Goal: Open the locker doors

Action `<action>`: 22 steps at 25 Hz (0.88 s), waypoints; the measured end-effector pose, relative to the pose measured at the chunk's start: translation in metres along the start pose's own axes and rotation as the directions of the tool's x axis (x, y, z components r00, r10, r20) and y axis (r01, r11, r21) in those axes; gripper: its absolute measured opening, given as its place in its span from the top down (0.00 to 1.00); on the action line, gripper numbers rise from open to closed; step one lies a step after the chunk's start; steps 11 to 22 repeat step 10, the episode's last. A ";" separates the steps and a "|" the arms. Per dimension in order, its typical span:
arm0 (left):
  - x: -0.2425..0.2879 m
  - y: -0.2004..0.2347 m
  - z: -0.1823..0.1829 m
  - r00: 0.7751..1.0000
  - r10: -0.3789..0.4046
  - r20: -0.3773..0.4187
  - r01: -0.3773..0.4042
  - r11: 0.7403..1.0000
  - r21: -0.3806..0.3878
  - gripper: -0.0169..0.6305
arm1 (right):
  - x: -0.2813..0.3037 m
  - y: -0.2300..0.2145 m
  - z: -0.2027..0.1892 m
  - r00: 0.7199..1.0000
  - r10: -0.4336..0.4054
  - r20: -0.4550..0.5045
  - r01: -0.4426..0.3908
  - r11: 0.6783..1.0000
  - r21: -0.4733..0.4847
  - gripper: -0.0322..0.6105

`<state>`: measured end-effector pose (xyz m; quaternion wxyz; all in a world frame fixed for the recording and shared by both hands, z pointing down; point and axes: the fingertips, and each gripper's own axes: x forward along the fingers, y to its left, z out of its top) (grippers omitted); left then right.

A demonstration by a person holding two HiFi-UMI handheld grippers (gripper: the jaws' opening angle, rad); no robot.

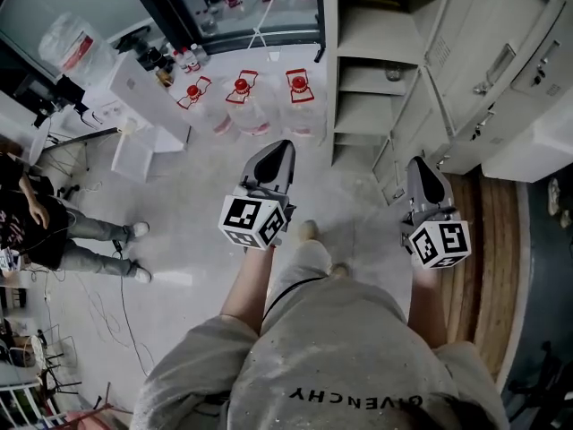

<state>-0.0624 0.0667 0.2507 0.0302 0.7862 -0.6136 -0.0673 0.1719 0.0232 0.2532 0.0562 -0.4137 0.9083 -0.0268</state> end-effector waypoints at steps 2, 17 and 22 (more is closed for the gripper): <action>0.001 -0.001 0.000 1.000 0.001 -0.005 -0.002 1.000 -0.003 0.98 | -0.002 0.000 0.003 1.000 0.008 -0.005 -0.008 1.000 -0.016 0.95; 0.004 -0.014 0.004 0.999 -0.033 -0.013 0.033 0.999 0.013 0.98 | -0.009 -0.011 0.003 1.000 -0.018 -0.001 0.018 1.000 -0.006 0.95; 0.004 -0.014 0.004 0.999 -0.033 -0.013 0.033 0.999 0.013 0.98 | -0.009 -0.011 0.003 1.000 -0.018 -0.001 0.018 1.000 -0.006 0.95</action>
